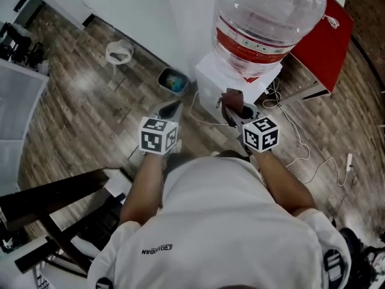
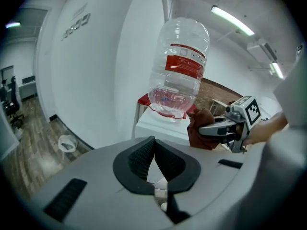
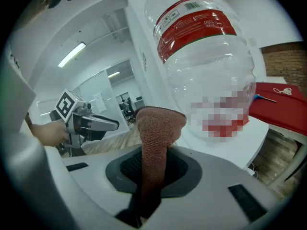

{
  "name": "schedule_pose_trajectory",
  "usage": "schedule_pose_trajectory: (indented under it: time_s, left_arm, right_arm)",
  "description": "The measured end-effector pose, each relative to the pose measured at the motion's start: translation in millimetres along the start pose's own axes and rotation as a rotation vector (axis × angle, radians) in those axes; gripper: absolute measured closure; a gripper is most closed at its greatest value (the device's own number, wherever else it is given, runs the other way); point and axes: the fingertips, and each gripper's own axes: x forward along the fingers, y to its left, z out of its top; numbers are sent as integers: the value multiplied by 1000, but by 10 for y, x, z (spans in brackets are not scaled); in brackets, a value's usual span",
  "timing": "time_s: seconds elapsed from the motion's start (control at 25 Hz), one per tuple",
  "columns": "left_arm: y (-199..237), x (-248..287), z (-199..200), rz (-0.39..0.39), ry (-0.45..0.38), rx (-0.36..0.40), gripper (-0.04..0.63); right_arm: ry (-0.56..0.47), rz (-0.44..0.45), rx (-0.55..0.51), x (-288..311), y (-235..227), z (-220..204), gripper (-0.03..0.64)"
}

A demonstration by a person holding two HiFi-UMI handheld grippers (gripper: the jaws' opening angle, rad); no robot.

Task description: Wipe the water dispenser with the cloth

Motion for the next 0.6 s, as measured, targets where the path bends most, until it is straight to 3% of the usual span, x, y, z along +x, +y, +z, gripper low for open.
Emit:
schedule_pose_trajectory:
  time_s: [0.12, 0.32, 0.6]
  left_arm:
    - [126, 96, 52, -102, 42, 84, 606]
    - [413, 56, 133, -214, 82, 182, 606]
    - [723, 195, 86, -317, 121, 218, 606]
  right_arm:
    - [-36, -106, 52, 73, 60, 33, 560]
    - [-75, -205, 140, 220, 348, 111, 560]
    - [-104, -328, 243, 383, 390, 112, 560]
